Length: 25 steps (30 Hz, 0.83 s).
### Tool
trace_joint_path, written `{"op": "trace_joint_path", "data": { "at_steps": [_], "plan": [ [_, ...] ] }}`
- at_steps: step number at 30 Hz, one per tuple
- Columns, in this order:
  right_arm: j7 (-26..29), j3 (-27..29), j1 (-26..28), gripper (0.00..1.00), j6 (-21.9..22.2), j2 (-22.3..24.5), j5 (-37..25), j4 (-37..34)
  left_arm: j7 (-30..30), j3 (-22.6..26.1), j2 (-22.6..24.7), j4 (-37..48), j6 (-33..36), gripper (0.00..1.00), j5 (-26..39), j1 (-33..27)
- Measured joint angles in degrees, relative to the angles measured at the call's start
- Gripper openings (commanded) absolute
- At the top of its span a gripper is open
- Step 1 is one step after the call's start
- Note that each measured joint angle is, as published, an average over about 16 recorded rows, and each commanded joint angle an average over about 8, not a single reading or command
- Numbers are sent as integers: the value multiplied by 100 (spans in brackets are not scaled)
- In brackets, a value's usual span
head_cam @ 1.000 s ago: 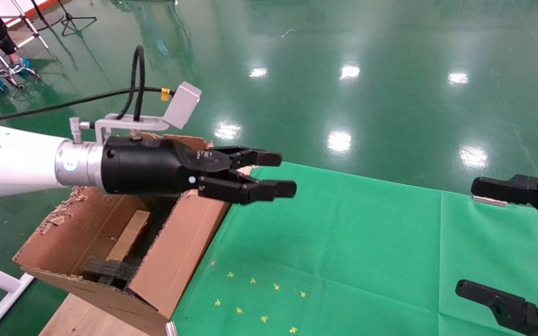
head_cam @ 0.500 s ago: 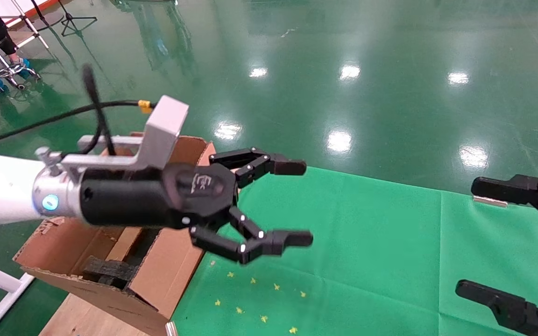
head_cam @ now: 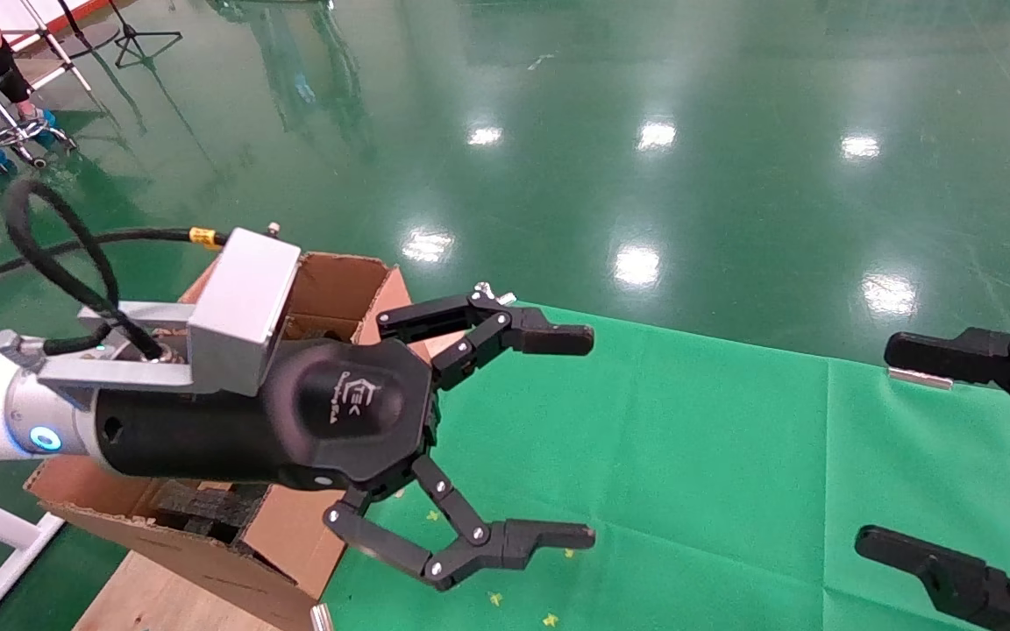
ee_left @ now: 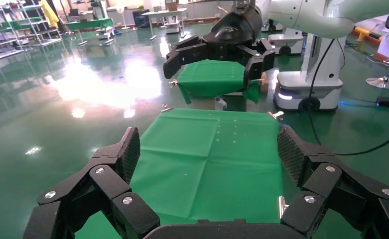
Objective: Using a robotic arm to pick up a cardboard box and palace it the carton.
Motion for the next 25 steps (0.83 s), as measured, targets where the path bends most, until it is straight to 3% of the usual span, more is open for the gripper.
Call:
{"op": "trace_joint_path", "data": {
  "at_steps": [25],
  "plan": [
    [0, 0, 0, 100, 0, 0, 1, 0, -55, 117, 13, 139, -3, 100, 28, -115]
  ]
}}
